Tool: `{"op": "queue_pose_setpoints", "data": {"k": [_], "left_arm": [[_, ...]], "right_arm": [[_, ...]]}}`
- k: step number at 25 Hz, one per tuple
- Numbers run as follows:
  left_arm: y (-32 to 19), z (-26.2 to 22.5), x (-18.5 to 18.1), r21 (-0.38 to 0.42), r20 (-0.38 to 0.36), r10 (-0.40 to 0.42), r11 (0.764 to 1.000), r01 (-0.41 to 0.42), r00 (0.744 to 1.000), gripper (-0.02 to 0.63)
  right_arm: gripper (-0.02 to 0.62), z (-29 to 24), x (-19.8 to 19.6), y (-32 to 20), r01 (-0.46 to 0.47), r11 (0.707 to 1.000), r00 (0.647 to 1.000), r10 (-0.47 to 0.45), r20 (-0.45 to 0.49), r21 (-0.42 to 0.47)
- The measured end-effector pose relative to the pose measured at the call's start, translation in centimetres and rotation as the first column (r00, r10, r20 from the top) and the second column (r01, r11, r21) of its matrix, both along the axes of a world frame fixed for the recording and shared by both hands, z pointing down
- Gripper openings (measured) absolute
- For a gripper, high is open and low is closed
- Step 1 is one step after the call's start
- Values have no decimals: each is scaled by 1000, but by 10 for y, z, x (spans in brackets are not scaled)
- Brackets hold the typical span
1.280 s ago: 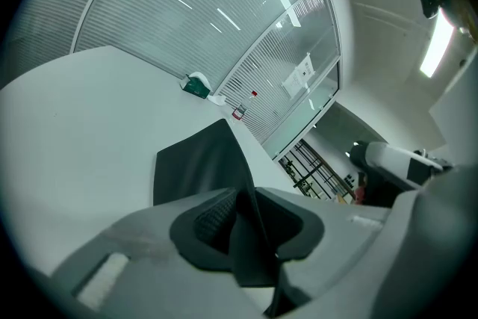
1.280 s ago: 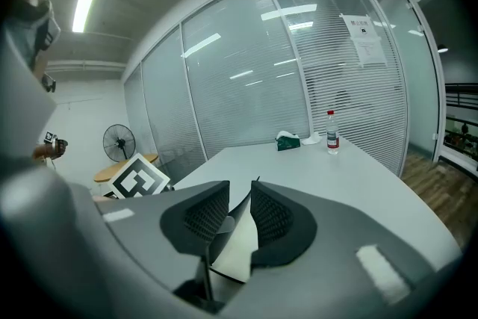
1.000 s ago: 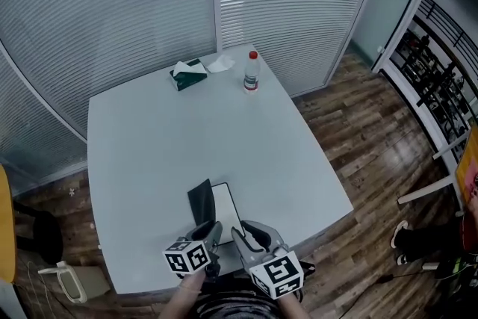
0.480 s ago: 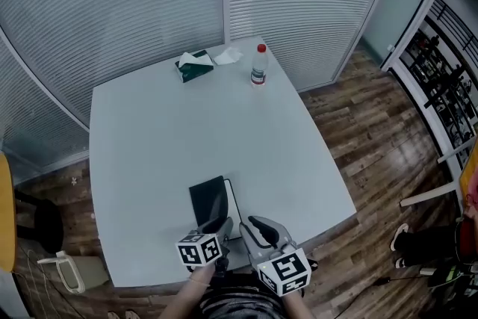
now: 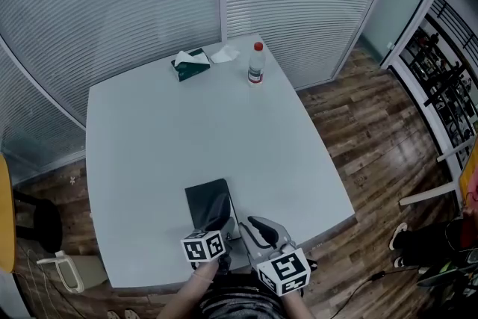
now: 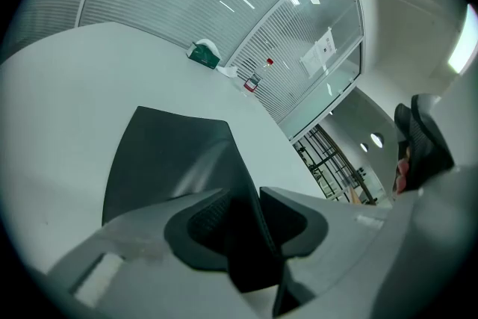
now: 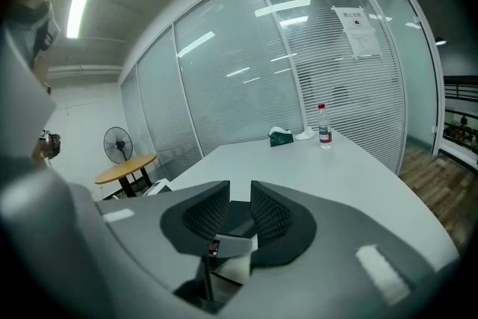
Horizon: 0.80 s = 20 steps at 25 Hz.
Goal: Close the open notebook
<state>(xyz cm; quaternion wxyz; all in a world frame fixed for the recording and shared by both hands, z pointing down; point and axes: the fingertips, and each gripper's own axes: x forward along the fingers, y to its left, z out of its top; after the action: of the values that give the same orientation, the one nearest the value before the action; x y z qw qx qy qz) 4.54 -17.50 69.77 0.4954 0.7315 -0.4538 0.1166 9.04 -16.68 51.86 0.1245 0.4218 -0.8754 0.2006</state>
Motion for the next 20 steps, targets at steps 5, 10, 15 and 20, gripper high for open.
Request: {"op": "queue_pose_setpoints", "data": {"k": [5,10,15,20], "left_arm": [[2,5,4,3,-4,-30,1000,30,1000,137],[3,12,13,9,-18,5,1000,-5,1000,169],[3,13,12,-18,-55,-4,1000,3,998,156],[4,7,9,24,-74,2,1000,-1,997,156]], "right_arm": [[87,3,5,3,-3,1000,1000,3,2,-1],[87,3,6,0,-2,1000,1000,2,3,-3],[87,4,9,1,-1,1000,1000,1,-3,-1],[87,2,4,0,6,1000,1000,-6,-9,2]]}}
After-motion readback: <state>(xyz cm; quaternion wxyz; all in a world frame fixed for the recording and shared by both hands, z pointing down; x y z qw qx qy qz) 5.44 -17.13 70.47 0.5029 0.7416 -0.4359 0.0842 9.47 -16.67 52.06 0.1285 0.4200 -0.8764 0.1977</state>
